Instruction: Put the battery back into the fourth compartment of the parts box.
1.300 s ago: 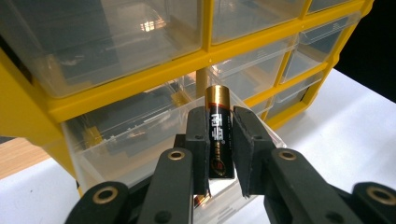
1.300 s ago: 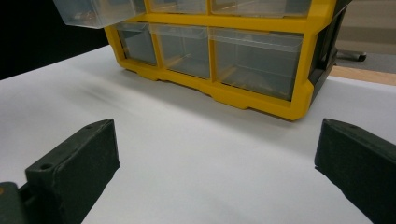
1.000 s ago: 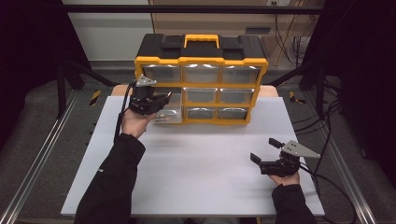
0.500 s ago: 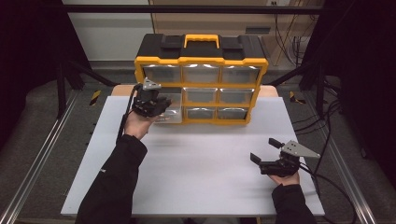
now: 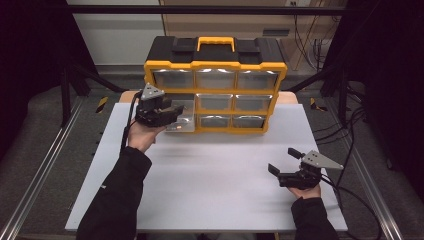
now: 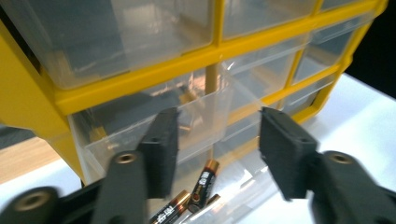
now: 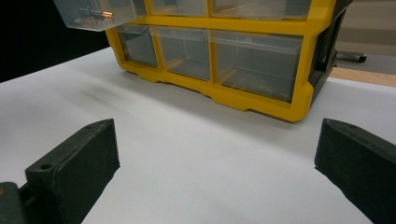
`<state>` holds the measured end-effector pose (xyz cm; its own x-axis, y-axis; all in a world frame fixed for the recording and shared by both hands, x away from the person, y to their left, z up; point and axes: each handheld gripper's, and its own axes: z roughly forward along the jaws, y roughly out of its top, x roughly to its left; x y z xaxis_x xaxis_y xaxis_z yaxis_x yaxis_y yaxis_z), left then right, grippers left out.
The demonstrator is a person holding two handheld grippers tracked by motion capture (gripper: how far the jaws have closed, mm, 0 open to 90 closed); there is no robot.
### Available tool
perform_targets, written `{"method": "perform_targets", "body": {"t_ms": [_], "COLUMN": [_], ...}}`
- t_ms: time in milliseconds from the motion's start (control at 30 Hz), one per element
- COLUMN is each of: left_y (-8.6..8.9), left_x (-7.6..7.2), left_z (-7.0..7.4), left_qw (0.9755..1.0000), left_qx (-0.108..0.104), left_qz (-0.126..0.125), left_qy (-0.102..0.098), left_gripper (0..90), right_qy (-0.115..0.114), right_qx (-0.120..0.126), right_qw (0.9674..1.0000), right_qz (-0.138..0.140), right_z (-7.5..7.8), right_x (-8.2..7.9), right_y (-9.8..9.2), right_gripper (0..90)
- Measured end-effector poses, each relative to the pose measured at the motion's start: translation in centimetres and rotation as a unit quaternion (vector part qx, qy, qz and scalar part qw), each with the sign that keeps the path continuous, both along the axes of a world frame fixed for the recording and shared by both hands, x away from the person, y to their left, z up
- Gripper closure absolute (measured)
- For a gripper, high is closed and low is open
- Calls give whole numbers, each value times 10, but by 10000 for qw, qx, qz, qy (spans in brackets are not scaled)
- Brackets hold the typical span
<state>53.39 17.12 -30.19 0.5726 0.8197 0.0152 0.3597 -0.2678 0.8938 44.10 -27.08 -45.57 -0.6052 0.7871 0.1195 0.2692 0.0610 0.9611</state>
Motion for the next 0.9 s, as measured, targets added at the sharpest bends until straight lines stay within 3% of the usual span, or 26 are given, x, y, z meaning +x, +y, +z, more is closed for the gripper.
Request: {"method": "perform_targets", "body": {"t_ms": [200, 367, 567, 900], "left_y": [11, 19, 31, 48], "left_x": [-19, -37, -51, -66], "left_z": [0, -8, -28, -74], "left_qw": [9988, 9977, 9965, 9966], "left_qx": [-375, -380, -560, -610], "left_qz": [-232, -296, -500, -532], "left_qy": [-223, -475, -382, -157], "left_gripper": [280, 185, 110, 47], "right_qy": [-6, -5, 7, -6], "right_qx": [4, 3, 11, -21], "right_qw": [10000, 10000, 10000, 10000], "right_qz": [-3, -7, -10, -13], "right_z": [0, 0, 0, -1], "right_x": [0, 0, 0, 0], "right_y": [0, 0, 0, 0], "right_gripper": [3, 2, 2, 2]}}
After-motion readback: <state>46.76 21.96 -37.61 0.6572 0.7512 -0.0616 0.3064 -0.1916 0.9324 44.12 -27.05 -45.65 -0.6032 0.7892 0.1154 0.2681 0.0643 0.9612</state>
